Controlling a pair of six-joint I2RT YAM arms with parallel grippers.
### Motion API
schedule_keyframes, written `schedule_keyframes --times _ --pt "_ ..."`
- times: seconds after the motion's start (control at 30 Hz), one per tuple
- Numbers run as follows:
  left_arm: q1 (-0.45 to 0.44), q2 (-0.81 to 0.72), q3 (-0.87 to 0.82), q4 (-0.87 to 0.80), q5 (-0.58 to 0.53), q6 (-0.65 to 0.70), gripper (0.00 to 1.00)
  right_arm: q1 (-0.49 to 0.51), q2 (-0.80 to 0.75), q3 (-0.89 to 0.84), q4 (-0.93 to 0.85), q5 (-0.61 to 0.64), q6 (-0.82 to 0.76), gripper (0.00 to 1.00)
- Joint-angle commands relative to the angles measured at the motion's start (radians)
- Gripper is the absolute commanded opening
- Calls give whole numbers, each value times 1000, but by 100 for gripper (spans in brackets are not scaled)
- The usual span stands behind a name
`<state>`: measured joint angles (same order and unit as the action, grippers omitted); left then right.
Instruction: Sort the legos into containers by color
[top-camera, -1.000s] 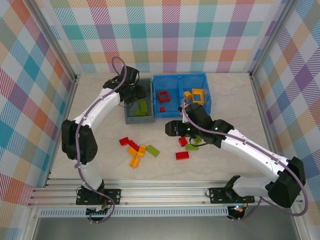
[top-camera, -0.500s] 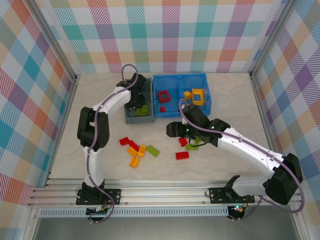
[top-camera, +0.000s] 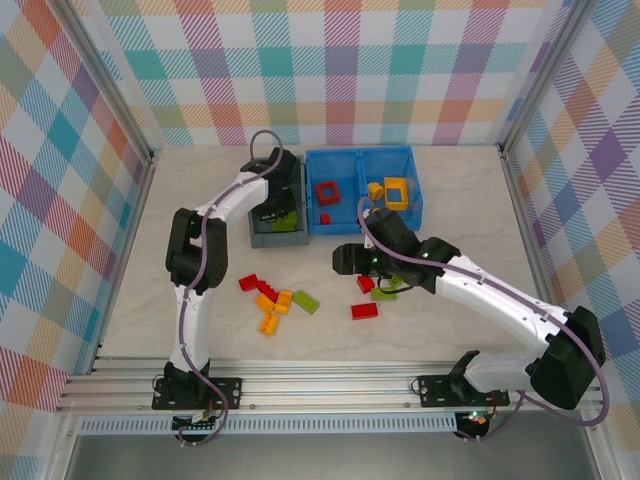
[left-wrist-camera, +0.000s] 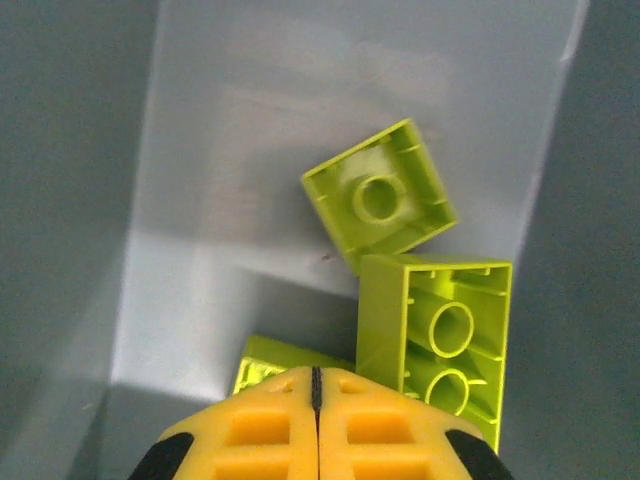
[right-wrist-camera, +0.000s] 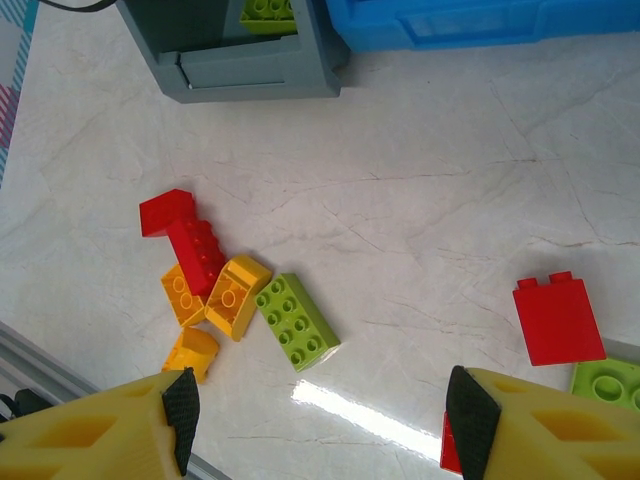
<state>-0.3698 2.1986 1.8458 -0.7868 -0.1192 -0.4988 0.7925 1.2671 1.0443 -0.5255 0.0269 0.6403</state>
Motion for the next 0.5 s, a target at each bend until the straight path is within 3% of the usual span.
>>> schedule_keyframes --times 0.0,0.17,0.4,0.47 --pt "-3 -82 -58 107 47 22 7 7 -10 27 -10 -2 5 68" --pt "3 -155 -126 168 39 20 14 6 -15 4 -3 -6 12 68" --pt "8 -224 -177 142 4 -15 14 6 -22 -3 -13 -1 4 68" --pt "8 -236 -160 85 -3 -34 10 6 -14 0 -18 1 2 68"
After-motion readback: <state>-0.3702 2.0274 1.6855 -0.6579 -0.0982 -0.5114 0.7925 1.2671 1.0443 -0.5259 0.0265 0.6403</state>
